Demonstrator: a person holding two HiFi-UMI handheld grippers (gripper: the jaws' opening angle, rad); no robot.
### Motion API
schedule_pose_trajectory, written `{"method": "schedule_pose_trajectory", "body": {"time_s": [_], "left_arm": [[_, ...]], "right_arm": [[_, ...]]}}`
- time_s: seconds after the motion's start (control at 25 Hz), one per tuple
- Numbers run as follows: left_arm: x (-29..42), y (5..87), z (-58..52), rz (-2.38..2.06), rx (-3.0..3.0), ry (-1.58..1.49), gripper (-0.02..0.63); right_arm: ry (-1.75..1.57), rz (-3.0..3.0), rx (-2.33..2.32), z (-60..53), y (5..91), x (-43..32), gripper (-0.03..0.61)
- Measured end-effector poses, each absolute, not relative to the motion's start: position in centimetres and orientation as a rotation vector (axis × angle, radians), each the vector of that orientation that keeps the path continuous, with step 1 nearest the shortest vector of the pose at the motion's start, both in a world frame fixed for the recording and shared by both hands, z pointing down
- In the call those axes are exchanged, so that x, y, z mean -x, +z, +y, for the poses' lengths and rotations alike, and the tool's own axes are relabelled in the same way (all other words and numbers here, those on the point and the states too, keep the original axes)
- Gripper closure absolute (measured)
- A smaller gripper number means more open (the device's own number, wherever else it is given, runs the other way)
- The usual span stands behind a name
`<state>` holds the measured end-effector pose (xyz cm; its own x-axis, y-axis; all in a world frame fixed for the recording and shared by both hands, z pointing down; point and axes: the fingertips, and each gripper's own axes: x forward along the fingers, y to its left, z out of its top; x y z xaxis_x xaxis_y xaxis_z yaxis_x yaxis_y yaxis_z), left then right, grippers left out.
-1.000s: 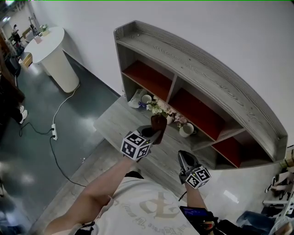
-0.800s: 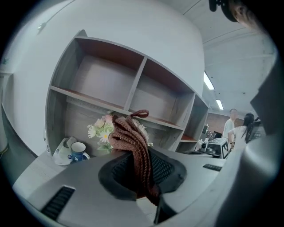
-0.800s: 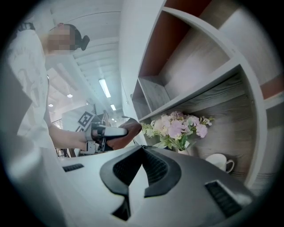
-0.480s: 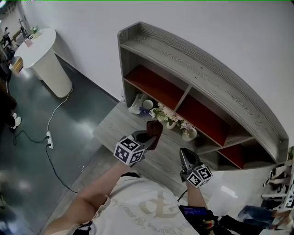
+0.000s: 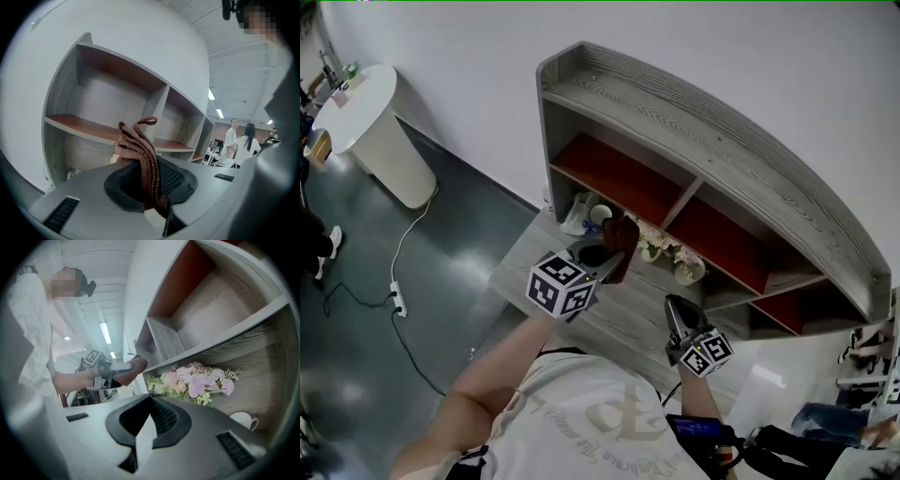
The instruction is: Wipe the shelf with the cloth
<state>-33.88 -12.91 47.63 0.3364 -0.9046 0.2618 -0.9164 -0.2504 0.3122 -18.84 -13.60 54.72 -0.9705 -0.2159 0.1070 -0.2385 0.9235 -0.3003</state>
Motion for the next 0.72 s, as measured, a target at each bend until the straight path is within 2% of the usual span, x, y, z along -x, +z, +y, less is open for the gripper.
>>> {"method": "schedule_pose_trajectory", "body": {"time_s": [0.4,0.72], "left_arm": [[35.2,43.9,-19.8,-1.564,-2.277,0.188,0.549],[33.9,44.0,-25.8,-1.512,-2.308,0.569,0.548]], "right_arm": [[0.498,-2.989,-0.417,-14.3,55.0,19.6,0.573],[0.502,-2.982,-0.471,-15.5,54.7,19.2,0.573]]}}
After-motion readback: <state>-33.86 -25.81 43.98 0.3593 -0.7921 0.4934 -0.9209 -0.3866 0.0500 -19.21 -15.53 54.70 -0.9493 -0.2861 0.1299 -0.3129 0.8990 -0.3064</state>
